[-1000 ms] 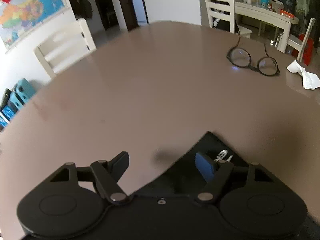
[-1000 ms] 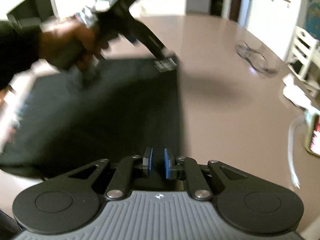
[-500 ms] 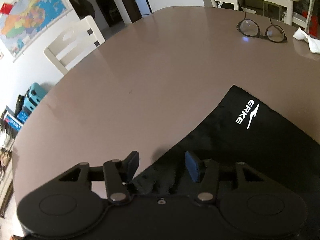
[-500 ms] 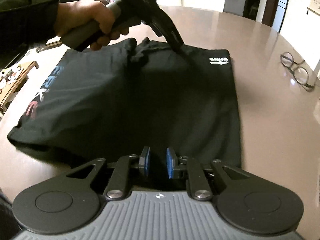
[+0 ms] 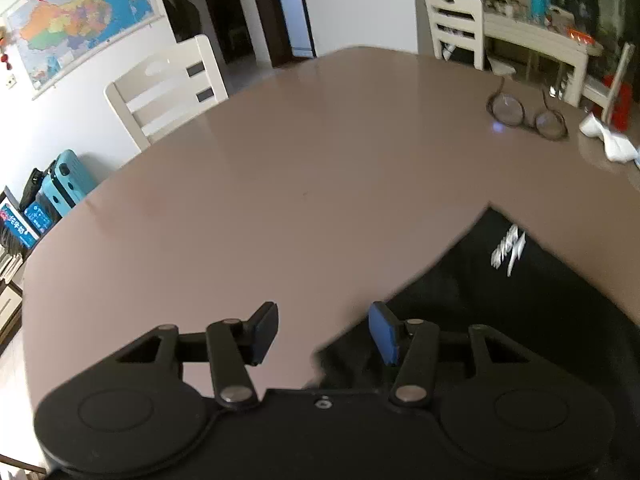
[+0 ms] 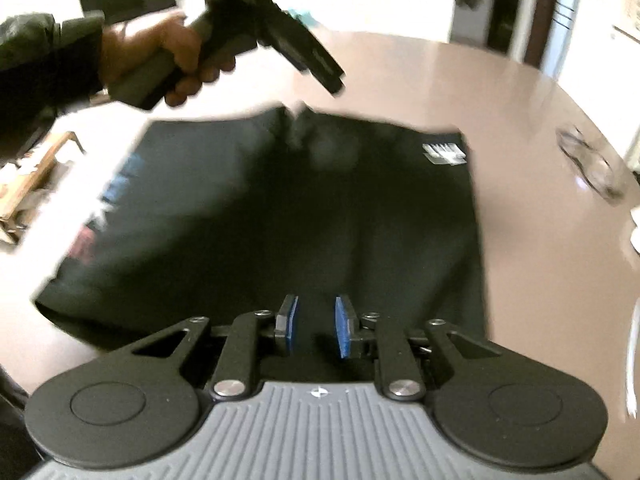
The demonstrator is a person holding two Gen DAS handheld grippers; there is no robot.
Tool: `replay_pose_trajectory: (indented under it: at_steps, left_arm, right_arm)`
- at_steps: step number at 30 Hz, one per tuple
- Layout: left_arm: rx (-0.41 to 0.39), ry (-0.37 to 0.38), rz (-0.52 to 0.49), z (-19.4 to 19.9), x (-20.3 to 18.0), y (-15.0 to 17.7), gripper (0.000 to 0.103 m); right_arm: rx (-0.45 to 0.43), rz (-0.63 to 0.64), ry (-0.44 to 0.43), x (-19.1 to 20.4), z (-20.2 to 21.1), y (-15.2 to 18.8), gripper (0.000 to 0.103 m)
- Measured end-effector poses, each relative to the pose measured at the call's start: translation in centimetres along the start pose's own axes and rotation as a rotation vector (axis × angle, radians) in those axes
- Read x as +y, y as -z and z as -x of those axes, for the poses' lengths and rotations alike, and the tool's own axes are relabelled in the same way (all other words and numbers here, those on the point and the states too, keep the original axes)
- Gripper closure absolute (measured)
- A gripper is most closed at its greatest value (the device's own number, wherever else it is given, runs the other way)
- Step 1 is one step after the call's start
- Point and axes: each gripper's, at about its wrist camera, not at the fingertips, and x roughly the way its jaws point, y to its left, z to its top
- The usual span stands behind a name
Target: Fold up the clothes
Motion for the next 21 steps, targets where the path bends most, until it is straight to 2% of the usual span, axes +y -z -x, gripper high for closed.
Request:
replay_pose_trajectory:
  at_steps: [3, 6, 8, 10, 12, 14, 15, 16, 18, 19, 21]
  left_arm:
    - [0.038, 0.009, -0.006, -0.5, 0.2, 1.5, 0.054]
    - [0.055, -0.015, 0.008, -1.1, -0.2, 3.0, 0.051]
    - [0.054, -0.023, 0.033, -1.0, 0.0, 3.1, 0.049]
    - [0.052, -0.032, 0.047, -0.9, 0.5, 3.5, 0.038]
    - [0.048, -0.044, 0.056, -0.9, 1.0, 4.1, 0.034]
    - [0.052, -0.056, 0.065, -0.7, 1.4, 4.2, 0.034]
    - [0.05, -0.064, 0.073, -0.4, 1.3, 4.4, 0.036]
    - [0.047, -0.064, 0.075, -0.2, 1.4, 4.3, 0.039]
    - [0.0, -0.036, 0.085, 1.9, 1.3, 4.2, 0.038]
    - [-0.028, 0.011, 0.082, 3.7, 0.3, 4.3, 0.038]
    - [-0.028, 0.063, 0.085, 4.3, -0.6, 4.7, 0.038]
  right_arm:
    - [0.009, 0.075, -0.082, 2.0, -1.8, -1.4, 0.079]
    - [0.08, 0.123, -0.121, 3.0, -3.5, -1.5, 0.079]
    - [0.125, 0.143, -0.158, 3.6, -4.1, -1.0, 0.073]
    - [0.138, 0.188, -0.186, 4.8, -3.9, -0.8, 0.06]
    - [0.142, 0.228, -0.202, 5.5, -3.7, -0.4, 0.057]
    - [0.139, 0.259, -0.204, 6.1, -3.9, -0.3, 0.054]
    - [0.14, 0.251, -0.204, 6.0, -3.9, -0.4, 0.055]
    - [0.126, 0.224, -0.2, 5.5, -3.5, -0.6, 0.062]
    - [0.099, 0.172, -0.193, 4.6, -2.6, -1.1, 0.064]
    - [0.043, 0.107, -0.151, 2.9, -1.3, -1.6, 0.064]
    - [0.007, 0.019, -0.073, 0.4, 0.2, -1.9, 0.064]
